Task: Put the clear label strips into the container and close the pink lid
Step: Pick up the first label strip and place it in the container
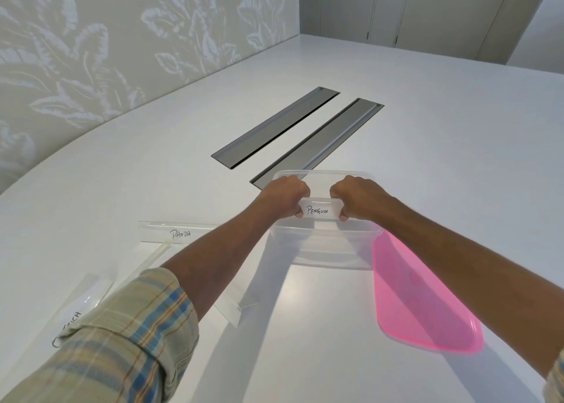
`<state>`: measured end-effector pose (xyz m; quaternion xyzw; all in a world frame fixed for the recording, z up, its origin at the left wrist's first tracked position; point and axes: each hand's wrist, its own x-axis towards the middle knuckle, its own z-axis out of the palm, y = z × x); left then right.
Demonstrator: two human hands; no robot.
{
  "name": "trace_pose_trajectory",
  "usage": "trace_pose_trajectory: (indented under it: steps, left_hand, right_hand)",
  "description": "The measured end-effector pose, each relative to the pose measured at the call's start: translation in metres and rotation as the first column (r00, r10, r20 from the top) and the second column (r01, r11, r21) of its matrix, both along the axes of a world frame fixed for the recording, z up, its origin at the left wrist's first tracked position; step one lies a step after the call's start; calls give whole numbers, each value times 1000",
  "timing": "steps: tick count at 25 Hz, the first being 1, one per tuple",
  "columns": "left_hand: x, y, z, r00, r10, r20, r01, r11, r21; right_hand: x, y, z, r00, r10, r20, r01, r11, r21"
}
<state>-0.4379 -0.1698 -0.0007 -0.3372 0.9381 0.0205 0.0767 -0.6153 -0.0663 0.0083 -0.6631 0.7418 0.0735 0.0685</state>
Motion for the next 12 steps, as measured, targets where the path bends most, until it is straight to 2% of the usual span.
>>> trace_pose_trajectory:
  steps: [7,10,12]
  left_hand:
    - [-2,-2,-2,1000,-5,6,5,1000,-6]
    - [1,-2,6,991,1,-135,8,998,67]
    - [7,3,21,941,60,-332,-10,989,151]
  right_hand:
    - [1,-1,-3,994,17,-104,-19,1000,-15]
    - [4,2,3,997,-19,-78,14,998,-62]
    - [6,7,17,998,-66,3,66,990,-121]
